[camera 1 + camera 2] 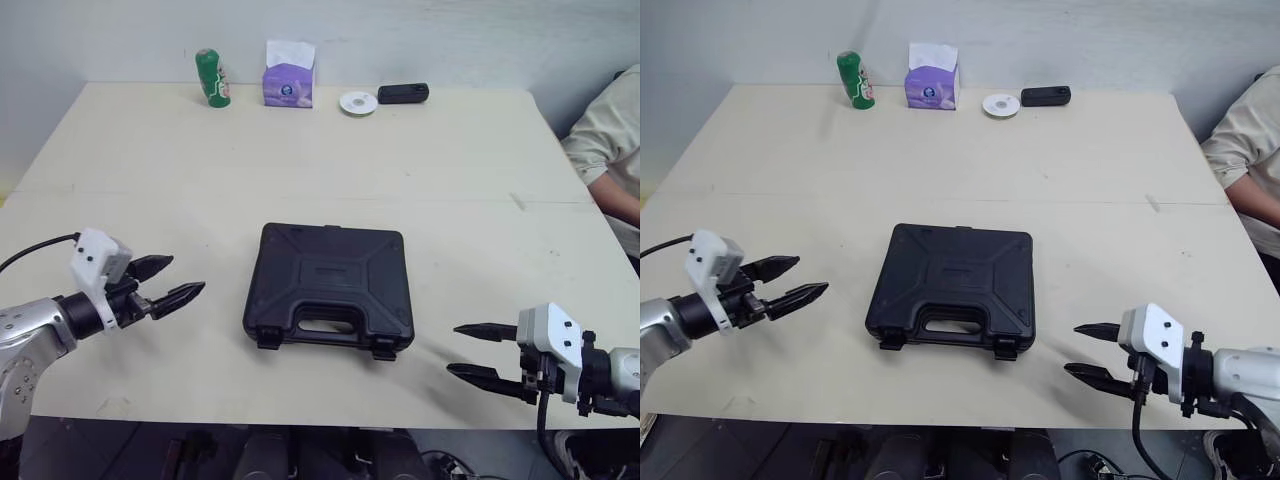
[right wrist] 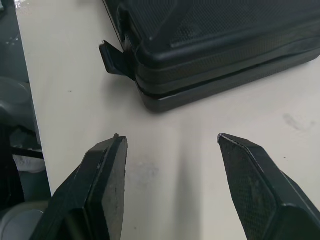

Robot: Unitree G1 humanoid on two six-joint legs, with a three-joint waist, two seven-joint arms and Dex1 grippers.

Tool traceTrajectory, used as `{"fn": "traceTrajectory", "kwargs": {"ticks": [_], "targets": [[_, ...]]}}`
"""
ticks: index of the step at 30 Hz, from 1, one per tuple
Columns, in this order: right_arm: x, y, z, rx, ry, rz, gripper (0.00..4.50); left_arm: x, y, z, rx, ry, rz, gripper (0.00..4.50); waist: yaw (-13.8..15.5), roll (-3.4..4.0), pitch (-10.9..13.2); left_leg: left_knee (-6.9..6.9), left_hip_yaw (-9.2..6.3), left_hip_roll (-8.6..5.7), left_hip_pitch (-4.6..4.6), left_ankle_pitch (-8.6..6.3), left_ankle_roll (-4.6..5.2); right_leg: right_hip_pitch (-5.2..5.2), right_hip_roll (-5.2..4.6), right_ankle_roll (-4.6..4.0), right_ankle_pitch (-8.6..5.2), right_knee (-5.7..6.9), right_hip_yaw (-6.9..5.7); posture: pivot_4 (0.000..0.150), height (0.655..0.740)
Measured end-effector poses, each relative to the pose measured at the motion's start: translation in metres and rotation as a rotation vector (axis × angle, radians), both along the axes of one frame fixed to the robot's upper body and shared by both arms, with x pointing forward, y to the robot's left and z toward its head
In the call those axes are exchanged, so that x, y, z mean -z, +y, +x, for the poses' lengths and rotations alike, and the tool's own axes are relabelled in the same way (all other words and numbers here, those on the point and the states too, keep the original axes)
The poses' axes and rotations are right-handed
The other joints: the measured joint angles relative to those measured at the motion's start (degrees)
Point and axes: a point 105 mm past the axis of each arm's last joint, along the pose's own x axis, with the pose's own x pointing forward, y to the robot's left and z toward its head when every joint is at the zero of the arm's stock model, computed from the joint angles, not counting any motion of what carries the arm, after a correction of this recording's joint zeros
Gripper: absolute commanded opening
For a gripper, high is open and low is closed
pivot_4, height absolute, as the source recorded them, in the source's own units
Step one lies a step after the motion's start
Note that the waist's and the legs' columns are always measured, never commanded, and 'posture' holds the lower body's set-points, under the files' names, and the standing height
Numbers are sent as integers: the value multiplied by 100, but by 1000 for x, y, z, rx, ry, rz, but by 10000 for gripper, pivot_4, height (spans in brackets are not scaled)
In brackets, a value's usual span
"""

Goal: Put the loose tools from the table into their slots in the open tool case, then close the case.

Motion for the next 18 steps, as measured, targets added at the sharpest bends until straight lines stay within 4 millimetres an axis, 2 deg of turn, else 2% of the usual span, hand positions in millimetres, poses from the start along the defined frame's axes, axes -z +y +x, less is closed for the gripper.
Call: {"fn": "traceTrajectory", "kwargs": {"ticks": [5, 6, 7, 9, 10, 14, 16, 18], "targets": [[18, 21, -12, -76, 76, 49, 7985, -6, -8, 35, 27, -68, 29, 22886, 66, -14, 3, 16, 5, -11, 3, -2, -6, 7, -20, 31, 24, -22, 15, 1500, 7278], [22, 26, -14, -97, 93, 55, 2074, -8, -13, 45, 45, -80, 35, 17449, 89, -18, 0, 17, 6, -11, 8, 3, -12, 9, -23, 25, 35, -23, 18, 1500, 7278], [25, 31, -14, -118, 101, 59, 0, -10, -18, 56, 64, -92, 34, 13098, 104, -21, -2, 18, 7, -11, 9, 9, -17, 10, -23, 18, 44, -25, 18, 1500, 7278], [30, 41, -12, -158, 101, 66, 0, -14, -30, 79, 99, -115, 22, 3932, 120, -24, -3, 18, 11, -10, 5, 17, -19, 3, -23, 14, 51, -24, 20, 1500, 7278], [31, 42, -10, -164, 98, 61, 0, -14, -35, 87, 111, -120, 16, 719, 126, -24, -3, 17, 11, -10, 5, 17, -17, 3, -22, 14, 51, -19, 19, 1500, 7278], [42, 48, 8, -159, 52, 40, 0, -13, -63, 133, 107, -124, -29, 719, 130, -35, -5, 19, 27, -12, -13, 51, 17, -15, -6, 14, 50, 10, 9, 1500, 7278], [49, 48, 16, -144, 30, 23, 0, -9, -78, 148, 123, -118, -10, 719, 119, -37, -4, 18, 38, -18, -16, 52, 22, -19, 21, 17, 51, 9, -10, 1500, 7278], [52, 46, 18, -139, 23, 4, 0, -5, -90, 155, 156, -119, 22, 719, 110, -39, -3, 19, 45, -22, -16, 52, 30, -20, 25, 25, 55, 7, -11, 1500, 7278]]}}
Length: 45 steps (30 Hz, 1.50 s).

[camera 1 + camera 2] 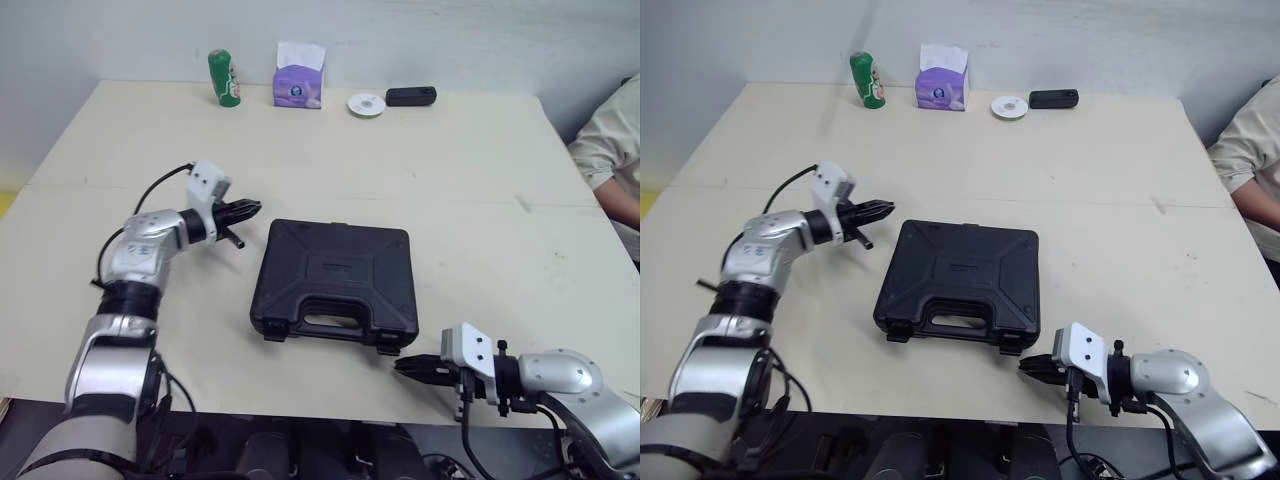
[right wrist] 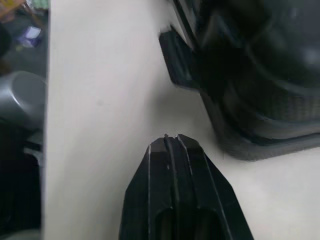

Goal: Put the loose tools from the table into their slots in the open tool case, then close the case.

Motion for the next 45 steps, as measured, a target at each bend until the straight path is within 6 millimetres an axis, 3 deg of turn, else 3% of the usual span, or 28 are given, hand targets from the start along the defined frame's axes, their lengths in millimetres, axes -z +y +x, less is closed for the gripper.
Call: {"fn": "traceTrajectory", "kwargs": {"ticks": [5, 11, 18, 25, 27, 30, 32, 34, 35, 37, 42, 45], "targets": [[0, -1, 7, 25, -32, 2, 0, 10, -13, 7, 69, -33, 126, 719, -92, -10, 6, 5, 3, 0, 2, 7, 9, 2, -35, 14, 8, -2, 9, 1500, 7278], [-1, -3, 17, 55, -52, 11, 0, 12, -18, 2, 160, -21, 126, 719, -120, -11, 6, 7, -4, 0, 0, 7, 9, 2, -42, 13, 8, 0, 14, 1500, 7278], [-13, -19, 58, 211, -178, -23, 0, 15, -28, -26, 408, 45, 73, 719, -141, -13, 7, 17, -3, -4, 1, 8, 12, 1, -44, 12, 7, 14, 18, 1500, 7278], [-18, -33, 70, 276, -209, -48, 0, 21, -22, -50, 492, 89, 70, 719, -149, -13, 7, 17, -6, -1, 0, 9, 11, 1, -42, 9, 5, 18, 23, 1500, 7278], [-18, -40, 66, 276, -203, -68, 0, 15, -24, -51, 489, 84, 72, 719, -125, -13, 7, 20, -11, -2, -1, 10, 12, 3, -44, 9, 5, 21, 25, 1500, 7278], [-21, -52, 63, 303, -209, -99, 0, -10, -21, -48, 462, 43, 37, 719, -119, -13, 7, 20, -16, -3, -6, 10, 13, 3, -46, 9, 5, 18, 29, 1500, 7278], [-28, -60, 64, 340, -225, -97, 0, -41, -35, -49, 503, -34, 0, 719, -107, -13, 7, 21, -19, -4, -8, 10, 13, 4, -46, 9, 5, 18, 28, 1500, 7278], [-36, -61, 65, 355, -253, -91, 0, -67, -63, -55, 590, -102, -16, 719, -107, -13, 7, 21, -20, -6, -6, 11, 14, 11, -44, 9, 5, 16, 27, 1500, 7278], [-37, -61, 65, 357, -257, -89, 0, -70, -69, -57, 606, -109, -15, 719, -108, -13, 7, 21, -20, -7, -5, 11, 14, 11, -41, 9, 5, 16, 27, 1500, 7278], [-41, -63, 66, 378, -266, -84, 0, -67, -94, -62, 670, -95, 11, 719, -113, -12, 7, 21, -16, -8, 0, 11, 13, 12, -32, 10, 5, 18, 27, 1500, 7278], [-44, -54, 66, 389, -273, -54, 0, -33, -165, -77, 816, -23, 81, 719, -111, -13, 7, 21, -15, -11, -4, 16, 16, 9, -26, 10, 5, 17, 28, 1500, 7278], [-44, -51, 63, 382, -273, -54, 0, -28, -184, -72, 809, -23, 108, 719, -134, -13, 7, 20, -13, -6, -5, 16, 16, 6, -30, 10, 5, 15, 27, 1500, 7278]]}}
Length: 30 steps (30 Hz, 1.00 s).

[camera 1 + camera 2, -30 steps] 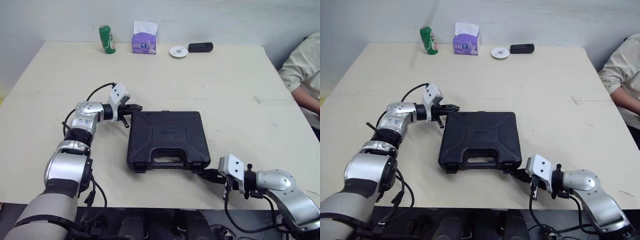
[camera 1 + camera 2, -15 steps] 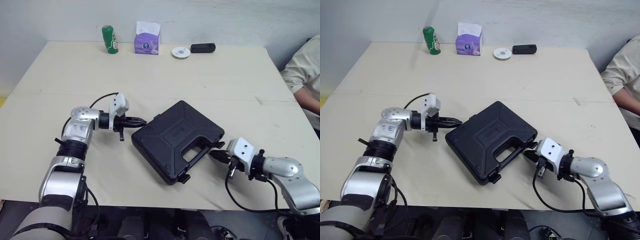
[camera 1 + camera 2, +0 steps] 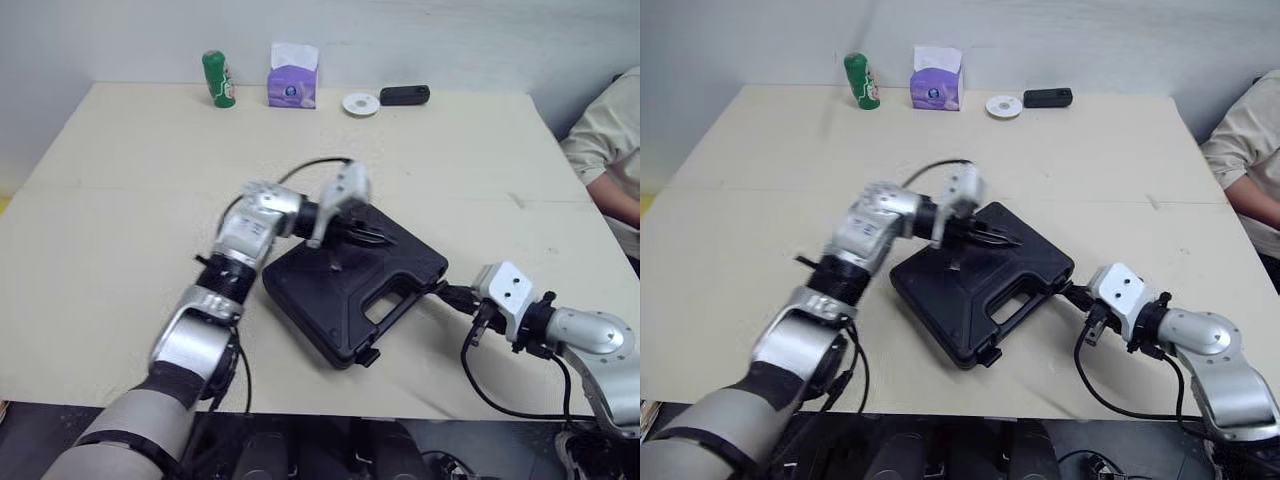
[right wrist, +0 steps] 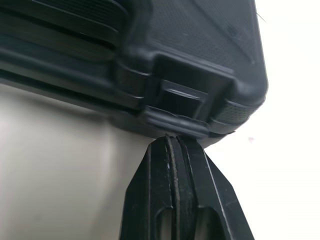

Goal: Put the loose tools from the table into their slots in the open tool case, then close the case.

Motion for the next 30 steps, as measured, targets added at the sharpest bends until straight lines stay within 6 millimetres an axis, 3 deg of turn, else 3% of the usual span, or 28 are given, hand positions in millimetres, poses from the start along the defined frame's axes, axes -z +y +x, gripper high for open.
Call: {"fn": "traceTrajectory", "kwargs": {"ticks": [3, 7, 14, 19, 24, 30], "targets": [[1, 2, -2, -1, 5, 2, 0, 2, -18, 3, 1, -29, 27, 719, -1, 1, 0, -1, 0, 3, 4, 0, 0, 0, -9, -1, 0, 1, -2, 1500, 7278], [-3, 6, -4, -3, -2, 3, 0, 29, -35, -6, 64, -29, 114, 719, 7, 1, 0, -1, -2, 3, 2, 0, 0, -2, -14, -1, 0, 0, -1, 1500, 7278], [-2, 8, -6, 9, 9, 19, 0, 36, -41, -8, 160, -293, 289, 719, 11, -18, -42, -1, -12, 9, 25, -9, -1, 25, -21, -5, -3, -37, 1, 1500, 7278], [-10, 11, -3, 6, -13, 23, 0, 41, -41, -6, 165, -352, 315, 719, 2, -66, -116, -1, -15, 12, 34, -20, 6, 30, -26, -6, -3, -37, 3, 1500, 7278], [-26, 20, 2, -18, -55, 31, 0, 43, -43, -7, 165, -355, 309, 719, 14, -69, -149, -1, -20, 14, 34, -27, 8, 33, -29, -8, -4, -40, 0, 1500, 7278], [-18, 24, 0, -27, -20, 24, 0, 46, -45, -6, 145, -353, 297, 719, 18, -72, -176, -1, -22, 13, 32, -28, 11, 36, -29, -8, -4, -44, -4, 1500, 7278]]}}
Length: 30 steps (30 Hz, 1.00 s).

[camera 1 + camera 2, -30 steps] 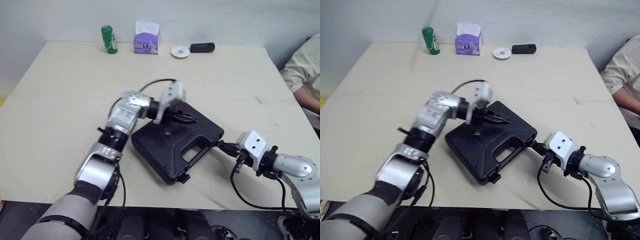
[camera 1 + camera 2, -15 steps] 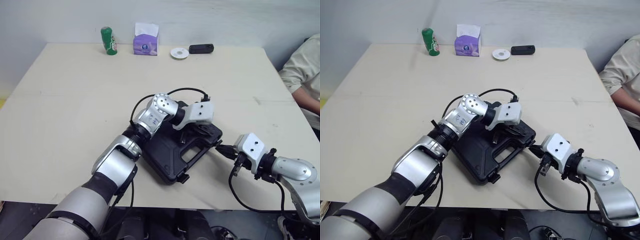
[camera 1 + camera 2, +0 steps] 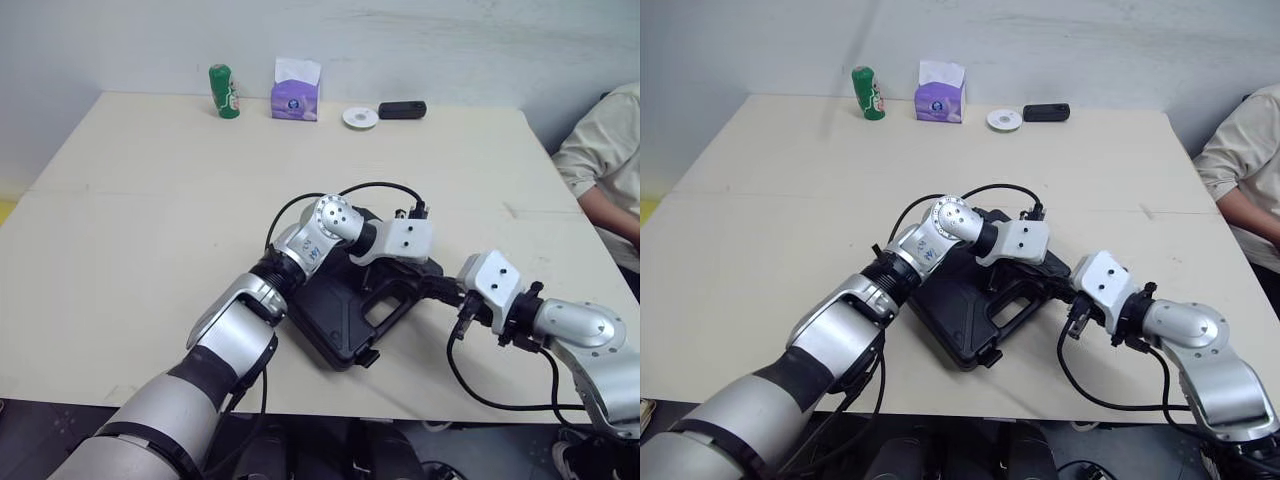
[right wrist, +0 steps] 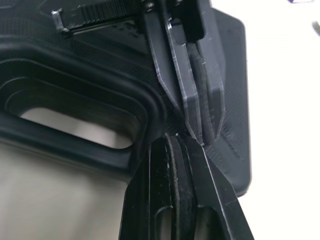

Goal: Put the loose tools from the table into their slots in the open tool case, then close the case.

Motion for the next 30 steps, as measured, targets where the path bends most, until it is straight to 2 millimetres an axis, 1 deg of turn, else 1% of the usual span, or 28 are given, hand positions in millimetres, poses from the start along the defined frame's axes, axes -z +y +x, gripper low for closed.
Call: {"fn": "traceTrajectory", "kwargs": {"ticks": [8, 12, 15, 17, 19, 22, 26, 30], "targets": [[4, -30, -10, 90, 59, -16, 0, 0, 2, 2, -17, 9, 0, 719, -4, -4, -18, 0, 0, 0, 1, -8, 13, 2, 0, 0, 0, -3, 1, 1500, 7278], [9, -38, -14, 115, 76, -49, 0, 0, 2, 3, -22, 7, -3, 719, -4, -4, -19, 0, -1, 1, 2, -10, 15, 2, 0, 0, 0, -4, 1, 1500, 7278], [17, -42, -16, 131, 103, -65, 0, 0, 3, 3, -27, 5, -4, 719, -5, -5, -19, 0, -1, 1, 2, -10, 14, 2, 0, 0, 0, -4, 1, 1500, 7278], [23, -39, -15, 134, 118, -54, 0, 0, 3, 4, -28, 5, -4, 719, -7, -5, -19, 0, -1, 1, 2, -10, 14, 2, 0, 0, 0, -4, 1, 1500, 7278], [27, -32, -14, 114, 123, -39, 0, 0, 3, 4, -29, 4, -4, 719, -12, -4, -20, 0, 0, 2, 3, -10, 13, 2, -1, 0, 0, -4, 2, 1500, 7278], [25, -21, -9, 84, 108, -23, 0, 0, 3, 4, -27, 4, -5, 719, -9, -4, -20, 0, -1, 2, 2, -10, 12, 2, -1, 0, 0, -4, 1, 1500, 7278], [21, -12, -5, 54, 90, -20, 0, 0, 3, 3, -26, 4, -6, 719, -9, -4, -20, 0, -2, 2, 0, -9, 9, 1, -1, 0, 0, -6, 1, 1500, 7278], [18, -10, -2, 47, 84, -18, 0, 0, 3, 3, -27, 4, -6, 719, -11, -4, -20, 0, -2, 2, 0, -10, 10, 1, -1, 0, 0, -7, 1, 1500, 7278]]}}
